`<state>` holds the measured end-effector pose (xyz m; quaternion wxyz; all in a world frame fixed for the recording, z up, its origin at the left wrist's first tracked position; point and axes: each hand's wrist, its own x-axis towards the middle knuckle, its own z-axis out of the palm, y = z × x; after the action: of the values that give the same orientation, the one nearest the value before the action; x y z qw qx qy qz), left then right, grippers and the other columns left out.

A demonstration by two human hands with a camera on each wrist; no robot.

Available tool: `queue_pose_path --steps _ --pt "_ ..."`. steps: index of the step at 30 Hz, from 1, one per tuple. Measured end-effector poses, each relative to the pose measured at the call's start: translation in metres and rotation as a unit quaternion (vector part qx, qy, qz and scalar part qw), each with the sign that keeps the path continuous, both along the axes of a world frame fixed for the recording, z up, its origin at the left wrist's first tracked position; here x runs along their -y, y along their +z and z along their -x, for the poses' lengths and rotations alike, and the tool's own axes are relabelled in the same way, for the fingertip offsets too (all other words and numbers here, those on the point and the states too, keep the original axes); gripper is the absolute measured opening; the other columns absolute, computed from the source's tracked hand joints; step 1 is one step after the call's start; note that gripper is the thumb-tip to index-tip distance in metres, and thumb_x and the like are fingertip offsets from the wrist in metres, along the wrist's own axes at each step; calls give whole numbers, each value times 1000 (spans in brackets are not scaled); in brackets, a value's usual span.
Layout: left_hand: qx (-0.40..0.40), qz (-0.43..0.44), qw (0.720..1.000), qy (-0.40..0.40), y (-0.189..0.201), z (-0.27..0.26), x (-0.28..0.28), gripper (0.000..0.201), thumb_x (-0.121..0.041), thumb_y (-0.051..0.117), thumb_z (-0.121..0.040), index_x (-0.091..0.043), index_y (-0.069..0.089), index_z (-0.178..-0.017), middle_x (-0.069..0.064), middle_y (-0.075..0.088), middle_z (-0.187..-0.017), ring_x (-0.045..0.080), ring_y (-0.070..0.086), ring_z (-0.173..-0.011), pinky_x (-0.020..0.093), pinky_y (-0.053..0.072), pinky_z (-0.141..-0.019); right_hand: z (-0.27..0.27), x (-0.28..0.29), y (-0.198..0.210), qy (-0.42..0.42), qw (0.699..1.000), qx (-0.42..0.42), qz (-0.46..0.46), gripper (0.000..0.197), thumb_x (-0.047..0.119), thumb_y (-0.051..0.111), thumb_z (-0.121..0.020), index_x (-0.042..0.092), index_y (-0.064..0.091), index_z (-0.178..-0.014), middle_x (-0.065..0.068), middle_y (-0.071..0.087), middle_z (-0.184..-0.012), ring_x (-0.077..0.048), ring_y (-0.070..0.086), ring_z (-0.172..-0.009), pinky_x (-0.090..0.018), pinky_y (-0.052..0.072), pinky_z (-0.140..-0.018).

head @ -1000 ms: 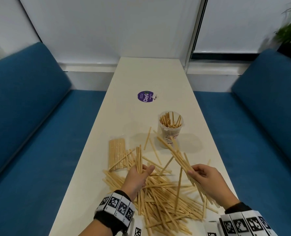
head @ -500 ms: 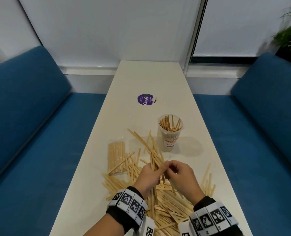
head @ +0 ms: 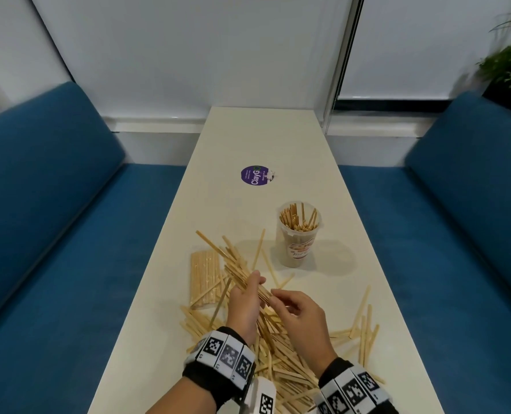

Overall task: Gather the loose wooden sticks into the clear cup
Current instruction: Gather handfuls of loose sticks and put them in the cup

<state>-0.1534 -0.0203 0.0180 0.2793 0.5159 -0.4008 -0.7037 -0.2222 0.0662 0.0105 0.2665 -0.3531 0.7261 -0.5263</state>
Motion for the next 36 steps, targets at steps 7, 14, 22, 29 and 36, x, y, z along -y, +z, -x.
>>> queue_pose_path --steps 7,14,22,29,36 --pt "-2 69 998 -13 7 3 3 29 -40 50 -92 -15 55 -79 -3 53 -80 20 50 -89 34 38 -83 11 7 -3 21 933 325 -153 36 44 34 -98 19 47 -121 2 53 -104 -13 52 -91 -28 47 -76" --pt "-21 144 989 -29 15 8 -1 36 -33 51 -93 -9 58 -68 2 59 -62 16 58 -62 28 49 -65 4 18 6 -8 834 550 -48 41 30 31 -102 3 57 -118 -18 66 -109 -29 60 -100 -41 45 -95" --pt "-7 195 976 -91 10 6 -2 27 -32 52 -93 -15 50 -72 -9 46 -48 9 45 -47 22 40 -55 7 17 12 11 941 317 -114 39 44 33 -98 16 57 -111 -3 60 -104 -15 55 -90 -25 41 -75" --pt "9 147 977 -151 -9 5 -13 36 -5 45 -95 -6 44 -131 5 56 -107 10 60 -98 13 51 -68 22 17 42 144 853 -496 73 32 43 52 -84 38 52 -116 9 39 -125 -15 33 -119 -27 25 -98" --pt "141 254 923 -253 6 -10 -14 29 -6 46 -94 3 50 -121 10 59 -107 3 46 -79 16 41 -77 19 28 53 157 803 -567 101 19 34 54 -83 27 71 -84 4 56 -100 -15 41 -99 -28 34 -82"
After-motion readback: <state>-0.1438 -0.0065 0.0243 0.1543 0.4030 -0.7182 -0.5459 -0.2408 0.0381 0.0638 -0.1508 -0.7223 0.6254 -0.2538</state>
